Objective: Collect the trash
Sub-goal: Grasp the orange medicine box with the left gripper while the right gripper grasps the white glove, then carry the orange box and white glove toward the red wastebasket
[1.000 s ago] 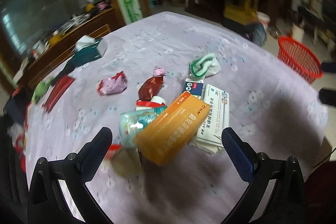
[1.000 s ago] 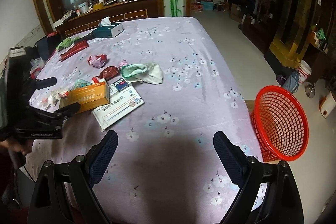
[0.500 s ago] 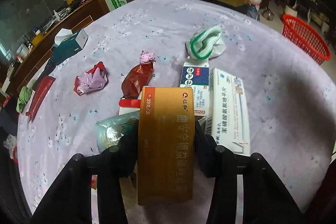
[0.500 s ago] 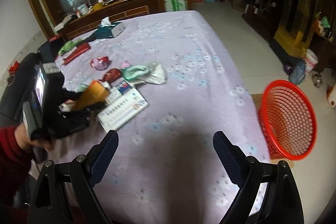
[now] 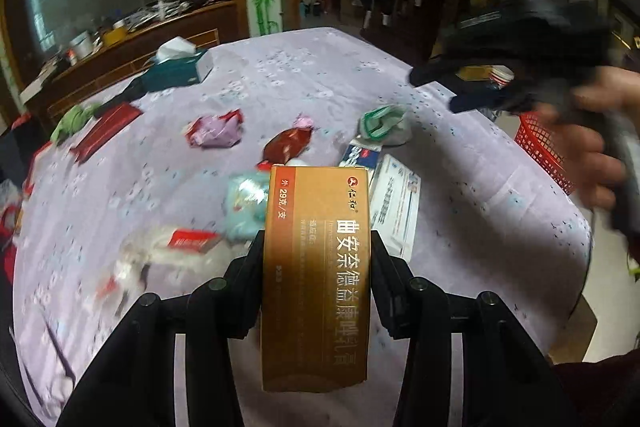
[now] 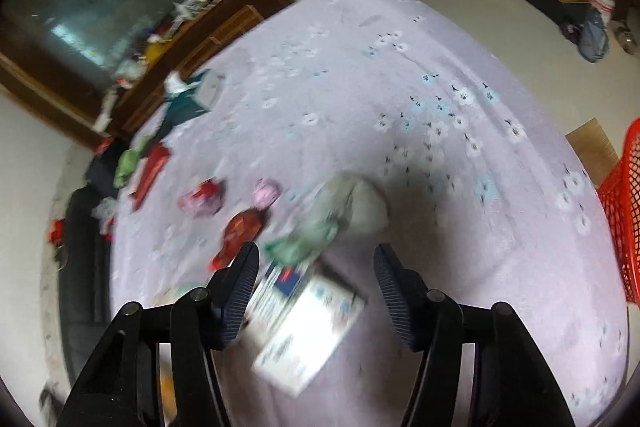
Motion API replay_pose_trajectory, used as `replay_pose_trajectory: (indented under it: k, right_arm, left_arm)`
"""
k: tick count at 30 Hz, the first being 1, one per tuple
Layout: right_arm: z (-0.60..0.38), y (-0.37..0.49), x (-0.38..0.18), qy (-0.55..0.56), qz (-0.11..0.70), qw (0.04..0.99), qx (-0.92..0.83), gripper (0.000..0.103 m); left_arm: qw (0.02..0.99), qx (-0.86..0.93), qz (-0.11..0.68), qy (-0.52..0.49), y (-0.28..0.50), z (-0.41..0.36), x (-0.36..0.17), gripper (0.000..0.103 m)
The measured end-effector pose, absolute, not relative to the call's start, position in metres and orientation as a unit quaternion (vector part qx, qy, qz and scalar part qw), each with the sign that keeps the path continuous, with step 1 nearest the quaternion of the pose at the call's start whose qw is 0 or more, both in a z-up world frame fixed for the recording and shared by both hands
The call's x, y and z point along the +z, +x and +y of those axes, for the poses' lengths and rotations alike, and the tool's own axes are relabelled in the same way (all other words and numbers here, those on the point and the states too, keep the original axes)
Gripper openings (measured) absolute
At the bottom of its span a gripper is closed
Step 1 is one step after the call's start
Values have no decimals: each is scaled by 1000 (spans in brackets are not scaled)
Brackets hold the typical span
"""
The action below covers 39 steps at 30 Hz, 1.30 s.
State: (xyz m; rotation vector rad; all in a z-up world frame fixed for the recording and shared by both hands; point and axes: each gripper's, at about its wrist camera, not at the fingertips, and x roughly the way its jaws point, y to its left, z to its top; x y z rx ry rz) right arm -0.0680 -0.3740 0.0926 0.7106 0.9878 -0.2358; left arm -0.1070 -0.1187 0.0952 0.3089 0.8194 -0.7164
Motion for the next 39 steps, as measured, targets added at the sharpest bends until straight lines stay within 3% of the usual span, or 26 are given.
replay_pose_trajectory:
  k: [3,4,5,6,7,22,39]
  right_arm:
    - [-376,-41,69,317,485,803,-139,64]
    - [-376,-33,60,313,495,797,-146,59]
    - [-378,-30,54,309,502,794,-148,51]
    - [-377,-26,45,306,515,787,-148,25]
    - [-376,-25,37,317,524,778,-140,18]
    - [-331,-141,117,184,424,877,-132,14]
    - [-300,-212,131,171,413,882,-146,14]
  left_arm:
    - [849,-327,392,140,-109,-103,96,45]
    - [849,-324,393,139,-110,-100,96,45]
    - [852,-317,394,137,-109,-95,96,45]
    - [853,-313,395,136,-109,-93,96,45]
    - [854,-309,397,132,-109,-89,96,45]
    - [862,-301,396,100,-101,-104,100,45]
    - [857,-348,359,123,-124,-134,118,45]
